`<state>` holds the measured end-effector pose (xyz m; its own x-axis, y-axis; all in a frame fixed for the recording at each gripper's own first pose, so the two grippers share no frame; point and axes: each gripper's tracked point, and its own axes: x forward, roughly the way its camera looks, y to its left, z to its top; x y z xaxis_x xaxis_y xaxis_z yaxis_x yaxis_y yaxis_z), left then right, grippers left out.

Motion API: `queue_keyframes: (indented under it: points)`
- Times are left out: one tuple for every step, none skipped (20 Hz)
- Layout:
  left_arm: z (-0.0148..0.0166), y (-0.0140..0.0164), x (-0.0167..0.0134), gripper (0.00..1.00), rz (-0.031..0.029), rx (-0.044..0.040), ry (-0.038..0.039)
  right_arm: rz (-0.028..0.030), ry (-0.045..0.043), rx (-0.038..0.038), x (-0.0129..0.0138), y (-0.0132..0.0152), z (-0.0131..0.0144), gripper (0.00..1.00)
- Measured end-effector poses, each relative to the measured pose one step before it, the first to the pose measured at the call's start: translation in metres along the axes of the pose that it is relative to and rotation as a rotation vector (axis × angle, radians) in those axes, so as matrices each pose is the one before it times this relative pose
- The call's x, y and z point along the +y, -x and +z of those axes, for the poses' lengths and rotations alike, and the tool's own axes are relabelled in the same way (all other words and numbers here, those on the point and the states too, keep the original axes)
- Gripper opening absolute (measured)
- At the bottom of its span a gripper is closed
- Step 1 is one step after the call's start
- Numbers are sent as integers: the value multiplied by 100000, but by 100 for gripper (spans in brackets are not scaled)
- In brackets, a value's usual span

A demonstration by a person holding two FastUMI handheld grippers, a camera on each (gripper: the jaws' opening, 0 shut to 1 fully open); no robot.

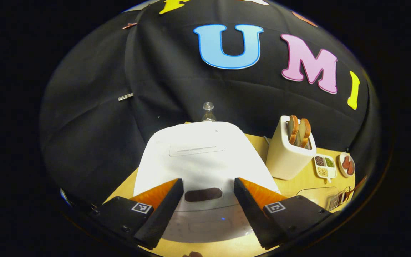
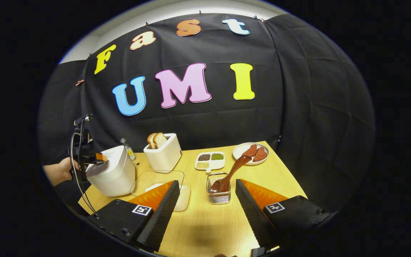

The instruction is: Close the left gripper, press the button to open the rice cooker; take a wooden spoon from the chopstick holder with the right hand, scoop a spoonful of rice and pour it into the rice cooker, then put the wooden spoon back into the chopstick holder.

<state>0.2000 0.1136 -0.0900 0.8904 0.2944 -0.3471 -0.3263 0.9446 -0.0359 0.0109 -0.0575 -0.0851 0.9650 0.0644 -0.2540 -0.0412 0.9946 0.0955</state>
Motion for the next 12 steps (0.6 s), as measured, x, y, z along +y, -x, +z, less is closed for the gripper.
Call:
queue_keyframes:
  points:
    - [295, 1461, -408, 98, -388, -3088, 1512, 1006, 317, -825, -160, -221, 436, 99]
    - [571, 1479, -208, 98, -255, -3300, 960, 1354, 303, -776, -153, -266, 417, 98]
    - [491, 1691, -239, 98, -214, -2884, 749, 1448, 425, -769, -154, -222, 398, 98]
    - [592, 1817, -203, 98, -287, -2587, 543, 1225, 565, -804, -275, -360, 456, 98]
    - [384, 1576, -320, 98, -307, -2637, 317, 1593, 349, -605, -293, -233, 475, 99]
    - [724, 1950, -66, 98, 406, -2592, 93, 1577, 110, -274, -130, -307, 287, 98]
    - [597, 1901, -109, 98, 121, -2747, -456, 806, -226, 604, -367, -218, 182, 98]
    - [674, 1847, -31, 97, 462, -2541, -754, 1431, -818, 551, -135, -164, 214, 98]
    - [456, 1815, -183, 96, -46, -2117, -985, 1722, -845, 426, 180, -61, 335, 99]
    - [407, 1679, -371, 95, -1729, -1694, -841, 1160, -182, -242, 91, 217, 488, 99]
    - [-99, 1641, -533, 95, -1801, -899, -231, 516, 550, -1101, -108, 409, 698, 99]
    - [84, 1545, -284, 95, -1514, -2105, -586, -146, 1694, -1735, 13, 503, 600, 98]
